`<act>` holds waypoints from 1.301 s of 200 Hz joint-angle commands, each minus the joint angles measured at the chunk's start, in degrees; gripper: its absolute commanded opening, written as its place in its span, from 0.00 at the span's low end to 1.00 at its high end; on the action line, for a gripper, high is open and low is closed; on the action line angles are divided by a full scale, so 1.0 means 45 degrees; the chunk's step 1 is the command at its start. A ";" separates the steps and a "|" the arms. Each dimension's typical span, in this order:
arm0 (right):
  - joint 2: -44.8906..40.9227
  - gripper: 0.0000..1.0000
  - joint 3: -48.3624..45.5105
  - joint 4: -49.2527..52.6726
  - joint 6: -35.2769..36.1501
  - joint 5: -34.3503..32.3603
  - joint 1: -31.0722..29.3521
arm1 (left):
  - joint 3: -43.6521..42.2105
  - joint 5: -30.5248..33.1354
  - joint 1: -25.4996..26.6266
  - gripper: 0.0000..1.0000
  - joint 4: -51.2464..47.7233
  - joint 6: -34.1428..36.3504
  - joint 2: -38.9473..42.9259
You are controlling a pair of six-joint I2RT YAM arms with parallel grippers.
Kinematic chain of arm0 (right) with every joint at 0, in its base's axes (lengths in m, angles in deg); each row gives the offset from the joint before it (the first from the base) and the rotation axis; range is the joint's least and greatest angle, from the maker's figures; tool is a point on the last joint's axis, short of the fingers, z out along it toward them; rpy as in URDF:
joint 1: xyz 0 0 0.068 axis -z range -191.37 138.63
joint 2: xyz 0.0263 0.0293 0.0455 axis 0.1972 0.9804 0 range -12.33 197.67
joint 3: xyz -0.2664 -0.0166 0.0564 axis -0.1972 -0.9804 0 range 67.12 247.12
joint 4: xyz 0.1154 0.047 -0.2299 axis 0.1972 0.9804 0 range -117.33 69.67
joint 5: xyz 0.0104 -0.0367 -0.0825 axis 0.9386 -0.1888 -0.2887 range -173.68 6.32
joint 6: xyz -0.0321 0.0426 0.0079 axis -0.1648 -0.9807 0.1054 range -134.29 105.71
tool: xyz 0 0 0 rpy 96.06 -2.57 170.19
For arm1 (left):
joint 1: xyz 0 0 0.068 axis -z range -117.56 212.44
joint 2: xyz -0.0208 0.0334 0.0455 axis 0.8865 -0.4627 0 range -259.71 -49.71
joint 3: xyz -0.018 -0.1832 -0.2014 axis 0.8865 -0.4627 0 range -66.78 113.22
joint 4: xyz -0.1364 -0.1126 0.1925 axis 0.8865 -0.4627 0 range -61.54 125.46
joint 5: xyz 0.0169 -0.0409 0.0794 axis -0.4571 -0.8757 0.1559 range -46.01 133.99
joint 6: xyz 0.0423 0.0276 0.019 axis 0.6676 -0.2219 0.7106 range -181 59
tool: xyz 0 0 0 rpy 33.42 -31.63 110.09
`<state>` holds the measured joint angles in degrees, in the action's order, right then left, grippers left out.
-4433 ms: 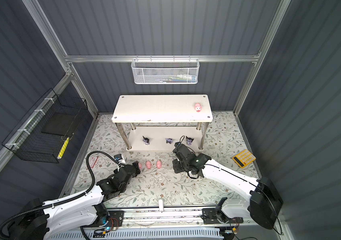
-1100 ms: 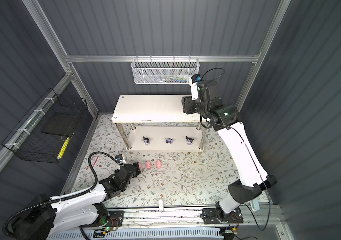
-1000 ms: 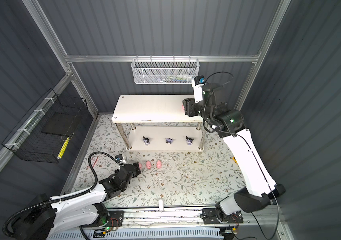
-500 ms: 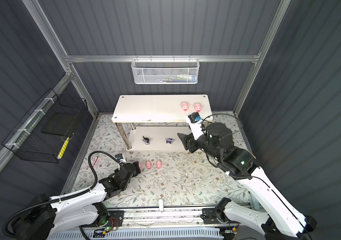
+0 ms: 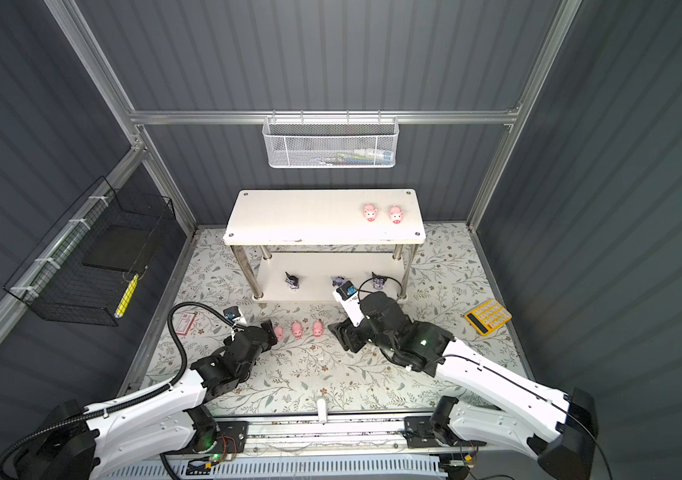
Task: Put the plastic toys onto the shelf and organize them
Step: 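Bring the open right gripper back down toward the remaining pigs, then lower the right gripper around the pink pig nearest it and close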
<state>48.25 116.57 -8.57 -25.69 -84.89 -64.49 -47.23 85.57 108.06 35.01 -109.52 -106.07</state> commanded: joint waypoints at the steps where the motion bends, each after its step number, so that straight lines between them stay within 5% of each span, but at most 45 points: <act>1: 0.1180 0.67 0.0024 -0.1504 -0.1233 0.0018 -0.0225 | 0.0067 0.0558 -0.0101 0.87 -0.0593 -0.0045 0.0267; 98: 0.6800 0.75 0.2390 -0.0968 -0.3043 -0.0768 -0.0500 | -0.0028 0.0552 -0.0111 0.87 -0.0628 -0.0081 0.0500; 260: 1.0051 0.66 0.3945 -0.0504 -0.2508 -0.0888 -0.0099 | -0.0321 0.0584 -0.0122 0.87 -0.0661 -0.0291 0.0549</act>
<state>92.07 132.57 -12.30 -37.82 -88.61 -65.35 -47.77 86.67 107.95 33.09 -109.73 -104.56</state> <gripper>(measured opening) 0.666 0.869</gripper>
